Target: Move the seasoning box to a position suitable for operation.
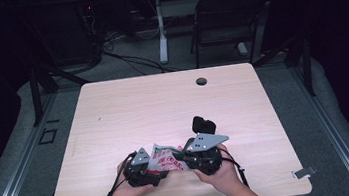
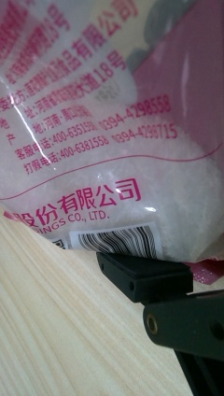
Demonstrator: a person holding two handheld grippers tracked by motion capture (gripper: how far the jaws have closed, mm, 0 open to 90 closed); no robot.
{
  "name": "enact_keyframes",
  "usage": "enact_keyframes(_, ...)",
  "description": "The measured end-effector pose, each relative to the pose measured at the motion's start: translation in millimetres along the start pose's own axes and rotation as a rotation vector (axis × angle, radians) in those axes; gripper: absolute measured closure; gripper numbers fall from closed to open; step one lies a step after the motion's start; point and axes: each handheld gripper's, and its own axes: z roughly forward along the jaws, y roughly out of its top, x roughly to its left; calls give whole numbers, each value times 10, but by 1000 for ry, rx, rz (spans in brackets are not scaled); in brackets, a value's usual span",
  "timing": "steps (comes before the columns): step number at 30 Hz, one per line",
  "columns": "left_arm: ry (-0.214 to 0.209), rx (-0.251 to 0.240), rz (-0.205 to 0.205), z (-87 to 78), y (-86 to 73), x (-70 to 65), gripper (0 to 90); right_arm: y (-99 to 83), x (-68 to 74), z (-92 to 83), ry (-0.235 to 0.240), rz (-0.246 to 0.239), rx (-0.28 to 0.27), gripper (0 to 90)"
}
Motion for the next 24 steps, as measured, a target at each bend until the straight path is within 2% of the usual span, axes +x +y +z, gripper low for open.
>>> enact_keyframes(6, -6, -11, -25, -10, -5, 27, 347, 98, 2, 60, -9, -19, -9, 900)
enact_keyframes(10, -3, -14, -30, -24, -10, 49, 391, 143, -20, 105, -4, -4, -22, 900)
enact_keyframes(12, 22, -17, -20, -24, -12, 40, 415, 161, -20, 121, -2, -4, -25, 900)
enact_keyframes(15, 17, -14, -6, -29, -13, 41, 452, 167, -16, 123, -5, -8, -24, 900)
enact_keyframes(24, 56, -10, 10, -35, 1, 5, 526, 153, -13, 106, -6, -9, -22, 900)
